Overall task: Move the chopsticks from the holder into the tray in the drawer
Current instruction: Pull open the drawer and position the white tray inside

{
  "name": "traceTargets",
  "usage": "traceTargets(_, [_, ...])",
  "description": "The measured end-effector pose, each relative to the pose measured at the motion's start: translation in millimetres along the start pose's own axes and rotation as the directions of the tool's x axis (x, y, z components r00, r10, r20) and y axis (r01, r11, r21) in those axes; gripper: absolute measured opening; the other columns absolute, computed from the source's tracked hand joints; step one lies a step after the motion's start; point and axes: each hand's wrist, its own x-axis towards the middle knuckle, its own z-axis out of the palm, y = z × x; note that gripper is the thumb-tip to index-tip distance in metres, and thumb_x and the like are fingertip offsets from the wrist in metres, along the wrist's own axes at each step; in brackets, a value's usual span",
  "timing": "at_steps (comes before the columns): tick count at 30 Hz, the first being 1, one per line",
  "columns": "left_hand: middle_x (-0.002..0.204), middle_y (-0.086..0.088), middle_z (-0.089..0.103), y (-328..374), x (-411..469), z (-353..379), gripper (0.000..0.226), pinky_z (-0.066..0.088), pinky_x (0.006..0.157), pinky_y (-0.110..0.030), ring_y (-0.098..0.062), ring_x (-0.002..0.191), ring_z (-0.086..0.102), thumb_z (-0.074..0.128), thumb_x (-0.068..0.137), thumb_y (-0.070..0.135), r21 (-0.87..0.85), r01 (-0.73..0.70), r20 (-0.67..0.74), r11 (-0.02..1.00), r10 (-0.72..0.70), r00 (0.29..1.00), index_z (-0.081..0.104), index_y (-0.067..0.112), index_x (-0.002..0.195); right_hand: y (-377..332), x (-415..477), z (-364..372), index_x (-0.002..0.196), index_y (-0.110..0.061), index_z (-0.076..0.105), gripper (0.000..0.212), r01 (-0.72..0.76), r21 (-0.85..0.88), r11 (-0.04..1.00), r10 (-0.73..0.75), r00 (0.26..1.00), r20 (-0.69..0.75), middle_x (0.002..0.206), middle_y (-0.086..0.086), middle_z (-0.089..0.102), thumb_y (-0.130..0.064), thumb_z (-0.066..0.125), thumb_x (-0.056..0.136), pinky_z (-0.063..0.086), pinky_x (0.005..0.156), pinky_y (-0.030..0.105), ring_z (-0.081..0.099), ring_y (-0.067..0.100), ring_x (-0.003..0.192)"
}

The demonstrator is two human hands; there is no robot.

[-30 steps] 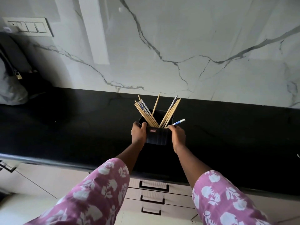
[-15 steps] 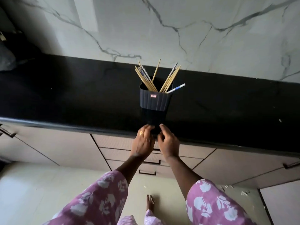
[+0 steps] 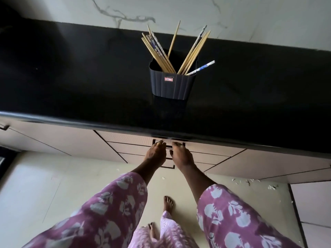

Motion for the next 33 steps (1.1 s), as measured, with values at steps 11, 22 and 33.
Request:
traceTargets(11, [0.129, -0.008, 0.056, -1.6, 33.9, 24.5, 0.034, 0.029, 0.105, -0.031, -0.025, 0.124, 0.046, 0.034, 0.098, 0.017, 0.237, -0.036, -0.024, 0.971, 0.043, 0.999, 0.053, 0.013, 0.126, 6.3, 32.3, 12.7, 0.106, -0.010, 0.065, 0.025, 0.089, -0.208, 0.974, -0.077, 0.995, 0.065, 0.110, 0.010, 0.068, -0.003, 0.044, 0.094, 0.051, 0.086, 0.036, 0.063, 0.028, 0.107])
traceTargets(22, [0.122, -0.008, 0.058, -1.6, -2.2, 43.9, 0.029, 0.029, 0.099, -0.029, -0.026, 0.117, 0.049, 0.033, 0.098, 0.015, 0.205, -0.004, -0.085, 0.979, 0.022, 0.996, 0.055, 0.011, 0.117, 0.3, -7.4, 29.7, 0.106, -0.009, 0.063, 0.025, 0.056, -0.179, 0.982, -0.057, 0.998, 0.000, 0.107, 0.010, 0.070, -0.005, 0.042, 0.094, 0.051, 0.081, 0.033, 0.065, 0.030, 0.104])
traceTargets(33, [0.103, -0.015, 0.064, -13.5, -102.5, 60.8, 0.032, 0.042, 0.088, -0.036, -0.033, 0.097, 0.059, 0.035, 0.088, 0.003, 0.153, -0.227, -0.178, 0.962, 0.252, 0.951, 0.062, 0.002, 0.105, -8.9, -96.9, 57.9, 0.100, -0.011, 0.067, 0.026, 0.084, -0.251, 0.964, -0.084, 0.996, 0.011, 0.103, 0.009, 0.071, -0.006, 0.043, 0.093, 0.051, 0.082, 0.036, 0.066, 0.031, 0.101])
